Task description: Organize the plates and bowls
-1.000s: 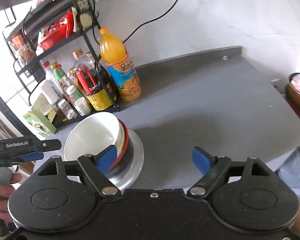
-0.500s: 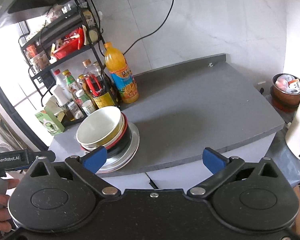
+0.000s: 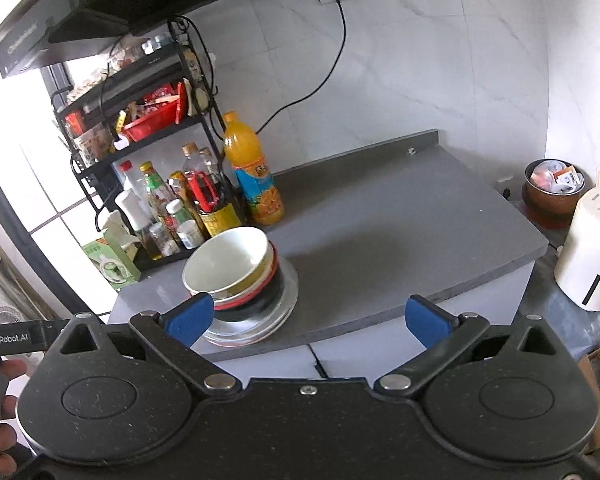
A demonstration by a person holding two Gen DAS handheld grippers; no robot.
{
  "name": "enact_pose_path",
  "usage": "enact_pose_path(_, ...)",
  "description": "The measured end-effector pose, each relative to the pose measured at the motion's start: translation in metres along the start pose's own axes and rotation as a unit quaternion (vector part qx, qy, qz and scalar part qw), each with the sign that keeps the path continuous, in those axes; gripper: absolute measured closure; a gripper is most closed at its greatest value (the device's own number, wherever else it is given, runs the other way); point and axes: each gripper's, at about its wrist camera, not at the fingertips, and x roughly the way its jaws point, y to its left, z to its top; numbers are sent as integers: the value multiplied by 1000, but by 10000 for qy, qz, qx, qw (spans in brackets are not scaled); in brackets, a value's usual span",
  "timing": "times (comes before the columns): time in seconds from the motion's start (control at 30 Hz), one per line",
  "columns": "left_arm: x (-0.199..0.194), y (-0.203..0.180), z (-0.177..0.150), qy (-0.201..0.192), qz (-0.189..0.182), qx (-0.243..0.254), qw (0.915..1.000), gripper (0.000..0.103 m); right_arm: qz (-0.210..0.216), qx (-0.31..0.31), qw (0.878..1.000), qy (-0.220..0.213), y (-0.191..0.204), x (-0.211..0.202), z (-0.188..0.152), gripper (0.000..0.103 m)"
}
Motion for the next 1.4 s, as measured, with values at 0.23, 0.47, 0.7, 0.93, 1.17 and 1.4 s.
enact_pose_path(0.23, -10, 21, -11, 3, -100, 204, 9997, 1, -124, 17, 9999, -15, 32, -10, -16, 0)
enact_pose_path(0.47, -30, 40, -19, -1, -135, 293, 9995, 1, -219, 55, 9997, -10, 59, -20, -34, 0)
enact_pose_path(0.7, -43, 55, -30, 1, -99, 350, 9993, 1, -390, -120, 9992, 4, 78, -28, -43, 0)
enact_pose_path(0.93, -55, 63, -32, -85, -86, 329, 9994, 1, -467, -243, 9986, 32, 91, -33, -46, 0)
enact_pose_path(1.17, -58, 67, -36, -44, -152, 329, 9993, 1, -495, -313, 9982, 82, 99, -33, -50, 0)
enact_pose_path(1.4, -57, 65, -38, -18, -165, 396, 9991, 1, -469, -352, 9982, 118, 100, -32, -50, 0)
